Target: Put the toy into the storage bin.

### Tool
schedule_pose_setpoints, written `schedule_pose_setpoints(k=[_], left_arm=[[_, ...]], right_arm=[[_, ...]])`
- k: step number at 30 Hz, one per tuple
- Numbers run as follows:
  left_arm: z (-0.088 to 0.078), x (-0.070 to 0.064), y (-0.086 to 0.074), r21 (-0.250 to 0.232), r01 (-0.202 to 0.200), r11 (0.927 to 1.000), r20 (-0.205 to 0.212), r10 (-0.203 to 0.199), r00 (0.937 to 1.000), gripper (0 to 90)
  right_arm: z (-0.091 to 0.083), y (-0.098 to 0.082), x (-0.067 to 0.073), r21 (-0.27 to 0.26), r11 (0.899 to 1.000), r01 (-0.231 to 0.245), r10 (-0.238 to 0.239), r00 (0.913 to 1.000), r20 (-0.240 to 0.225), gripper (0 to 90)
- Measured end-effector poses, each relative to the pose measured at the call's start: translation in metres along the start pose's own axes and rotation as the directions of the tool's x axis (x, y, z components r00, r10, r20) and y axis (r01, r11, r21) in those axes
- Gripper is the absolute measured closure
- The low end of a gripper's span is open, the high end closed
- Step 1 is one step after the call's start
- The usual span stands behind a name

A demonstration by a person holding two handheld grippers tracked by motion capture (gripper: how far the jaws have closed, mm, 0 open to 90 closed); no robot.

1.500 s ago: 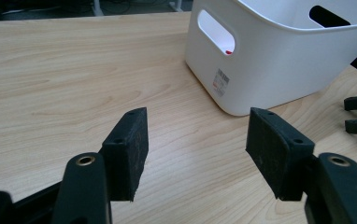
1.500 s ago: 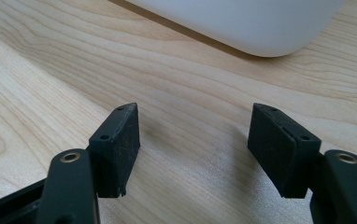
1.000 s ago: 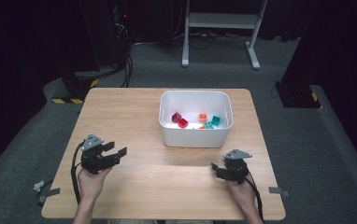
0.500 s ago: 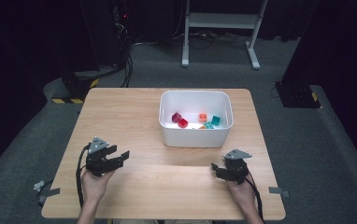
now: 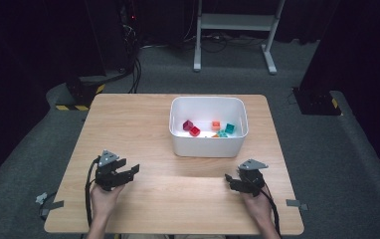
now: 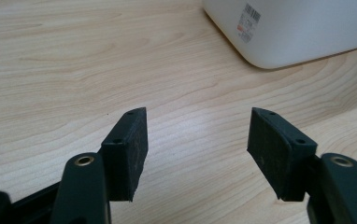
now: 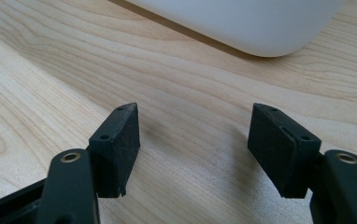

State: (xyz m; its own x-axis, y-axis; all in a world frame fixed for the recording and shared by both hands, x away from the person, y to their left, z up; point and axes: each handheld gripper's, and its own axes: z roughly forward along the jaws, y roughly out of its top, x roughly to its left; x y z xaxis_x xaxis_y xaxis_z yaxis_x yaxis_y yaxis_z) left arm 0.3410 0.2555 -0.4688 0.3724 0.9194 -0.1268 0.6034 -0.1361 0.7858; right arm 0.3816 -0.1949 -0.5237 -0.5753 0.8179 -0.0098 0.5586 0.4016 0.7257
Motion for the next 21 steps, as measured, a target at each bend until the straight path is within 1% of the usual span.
schedule_pose_setpoints(k=[4, 5, 9, 15, 18, 21], left_arm=[[0.005, 0.000, -0.004, 0.012, 0.003, 0.9999, -0.005, -0.003, 1.0000, 38.2], [0.006, 0.001, -0.006, 0.018, -0.007, 0.9998, -0.011, 0.007, 0.9999, 38.2], [0.012, 0.000, -0.010, 0.034, -0.016, 0.9993, -0.020, 0.017, 0.9997, 38.1], [0.017, 0.001, -0.013, 0.035, -0.016, 0.9992, -0.028, 0.017, 0.9994, 38.1], [0.020, 0.001, -0.017, 0.024, -0.006, 0.9997, -0.026, 0.007, 0.9997, 38.0], [0.023, 0.002, -0.021, 0.021, -0.005, 0.9998, -0.029, 0.005, 0.9996, 37.8]], right_arm=[[0.000, 0.000, 0.000, 0.000, 1.000, 0.000, 0.000, 1.0000, 0.000, 34.2], [0.000, 0.000, 0.000, 0.000, 1.000, 0.000, 0.000, 1.0000, 0.000, 34.2], [0.000, 0.000, 0.000, 0.000, 1.000, 0.000, 0.000, 1.0000, 0.000, 34.2], [0.000, 0.000, 0.000, 0.000, 1.000, 0.000, 0.000, 1.0000, 0.000, 34.2], [0.000, 0.000, 0.000, 0.000, 1.000, 0.000, 0.000, 1.0000, 0.000, 34.2], [0.000, 0.000, 0.000, 0.000, 1.000, 0.000, 0.000, 1.0000, 0.000, 34.2]])
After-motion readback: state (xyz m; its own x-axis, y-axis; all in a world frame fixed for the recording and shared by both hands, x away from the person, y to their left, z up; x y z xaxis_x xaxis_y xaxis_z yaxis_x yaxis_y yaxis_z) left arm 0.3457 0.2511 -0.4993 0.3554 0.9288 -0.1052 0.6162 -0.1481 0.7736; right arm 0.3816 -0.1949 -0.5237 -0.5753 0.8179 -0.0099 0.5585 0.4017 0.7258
